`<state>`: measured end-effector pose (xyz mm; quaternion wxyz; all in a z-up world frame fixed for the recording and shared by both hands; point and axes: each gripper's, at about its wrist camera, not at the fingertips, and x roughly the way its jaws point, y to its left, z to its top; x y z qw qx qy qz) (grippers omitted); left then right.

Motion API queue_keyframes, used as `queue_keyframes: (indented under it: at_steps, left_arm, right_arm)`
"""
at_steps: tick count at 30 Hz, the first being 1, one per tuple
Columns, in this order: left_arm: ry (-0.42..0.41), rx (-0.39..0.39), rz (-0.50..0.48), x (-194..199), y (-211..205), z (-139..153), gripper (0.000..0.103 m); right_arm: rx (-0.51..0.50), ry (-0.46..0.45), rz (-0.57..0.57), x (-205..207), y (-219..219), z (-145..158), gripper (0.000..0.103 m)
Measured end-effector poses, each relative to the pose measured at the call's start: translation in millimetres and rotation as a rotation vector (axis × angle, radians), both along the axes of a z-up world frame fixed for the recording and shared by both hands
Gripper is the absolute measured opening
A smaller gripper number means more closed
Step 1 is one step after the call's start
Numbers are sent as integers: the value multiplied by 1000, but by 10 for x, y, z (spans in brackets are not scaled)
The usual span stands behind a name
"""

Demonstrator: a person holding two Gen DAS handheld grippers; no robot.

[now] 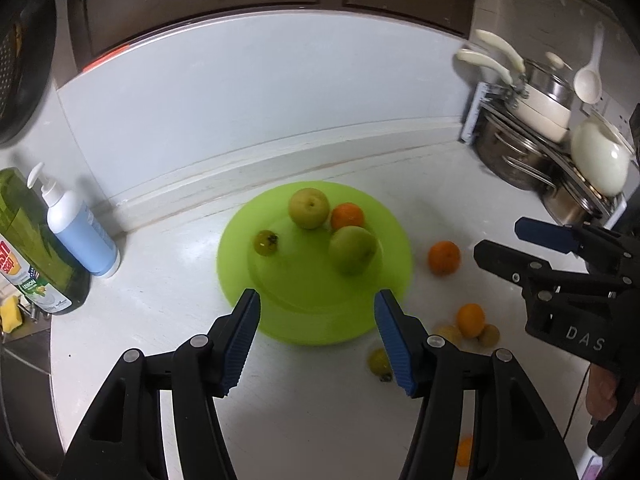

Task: Organize fruits
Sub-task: 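Withdraw both tools from the plate toward the remaining fruits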

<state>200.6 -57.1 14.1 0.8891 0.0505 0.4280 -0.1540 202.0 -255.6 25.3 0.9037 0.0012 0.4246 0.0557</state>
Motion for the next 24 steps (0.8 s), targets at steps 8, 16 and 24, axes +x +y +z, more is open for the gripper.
queue_keyframes:
  at_steps: [8, 16, 24]
  left_arm:
    - [-14, 3, -54, -232, -172, 37, 62]
    - [46, 12, -79, -308, -297, -150, 62]
    - [93, 35, -91, -372, -356, -311, 62]
  right_arm:
    - [-15, 2, -28, -260, -208, 1, 59]
    - [-7, 52, -60, -415, -318, -155, 59]
    - [-2, 127, -93, -515, -399, -399, 59]
